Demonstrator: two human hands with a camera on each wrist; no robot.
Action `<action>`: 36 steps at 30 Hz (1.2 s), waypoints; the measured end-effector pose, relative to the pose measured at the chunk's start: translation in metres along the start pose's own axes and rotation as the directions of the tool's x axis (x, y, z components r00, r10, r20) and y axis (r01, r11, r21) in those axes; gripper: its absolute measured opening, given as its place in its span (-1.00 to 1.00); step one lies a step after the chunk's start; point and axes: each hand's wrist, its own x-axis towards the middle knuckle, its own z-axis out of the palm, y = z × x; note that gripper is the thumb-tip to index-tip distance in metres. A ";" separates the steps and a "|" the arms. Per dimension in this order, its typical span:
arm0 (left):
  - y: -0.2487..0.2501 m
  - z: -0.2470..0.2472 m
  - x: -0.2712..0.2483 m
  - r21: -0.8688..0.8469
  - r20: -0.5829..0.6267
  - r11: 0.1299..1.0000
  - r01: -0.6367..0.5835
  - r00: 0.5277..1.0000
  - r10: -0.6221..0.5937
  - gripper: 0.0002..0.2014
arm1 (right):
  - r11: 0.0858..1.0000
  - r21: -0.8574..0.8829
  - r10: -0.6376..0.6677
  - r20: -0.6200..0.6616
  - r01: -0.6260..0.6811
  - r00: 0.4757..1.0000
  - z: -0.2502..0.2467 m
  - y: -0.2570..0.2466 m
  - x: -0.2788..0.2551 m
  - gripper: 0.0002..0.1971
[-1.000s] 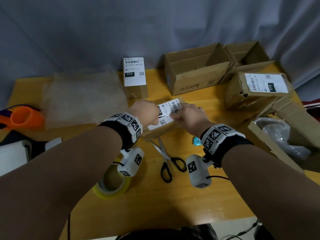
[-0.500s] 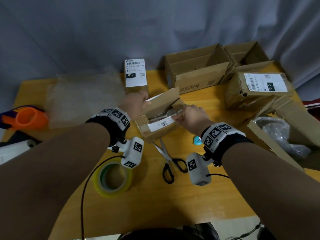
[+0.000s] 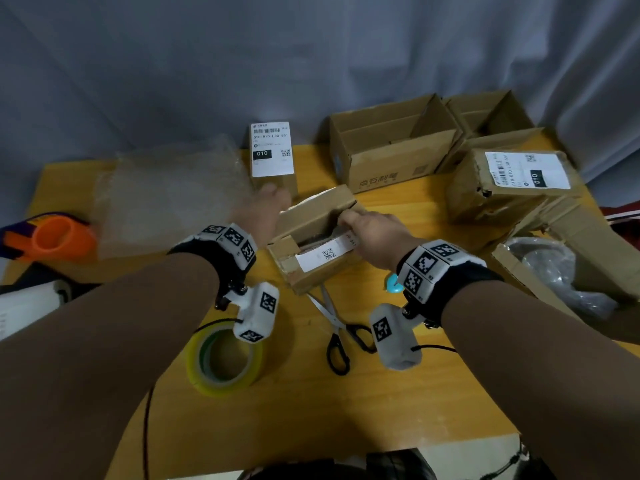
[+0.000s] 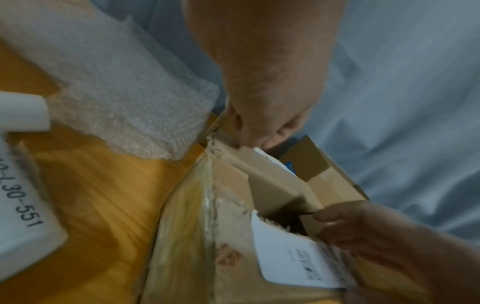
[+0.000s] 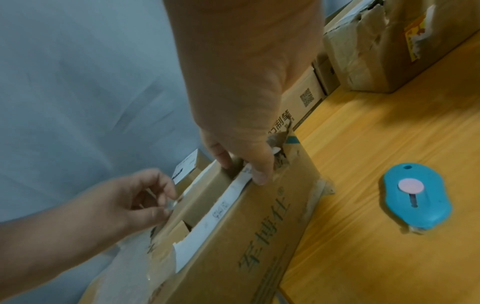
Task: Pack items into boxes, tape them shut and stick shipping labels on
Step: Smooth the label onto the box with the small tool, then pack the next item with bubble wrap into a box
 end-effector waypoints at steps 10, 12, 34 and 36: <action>-0.011 -0.011 -0.037 -0.210 0.232 0.966 -0.149 0.953 0.197 -0.72 | 0.976 -0.173 -0.151 -0.114 0.130 0.982 -0.008 0.003 -0.007 -0.90; -0.007 -0.008 -0.043 -0.167 0.260 0.974 -0.153 0.946 0.193 -0.68 | 0.975 -0.167 -0.168 -0.121 0.147 0.978 -0.007 0.007 -0.011 -0.87; 0.041 0.006 -0.042 0.477 0.195 0.856 -0.199 0.974 0.117 -0.12 | 0.948 -0.184 -0.253 0.058 0.260 0.966 0.014 0.004 -0.020 -0.58; 0.036 0.000 -0.043 0.548 0.183 0.801 -0.241 0.969 0.166 -0.16 | 0.930 -0.270 -0.229 0.102 0.248 0.968 0.011 0.006 -0.015 -0.63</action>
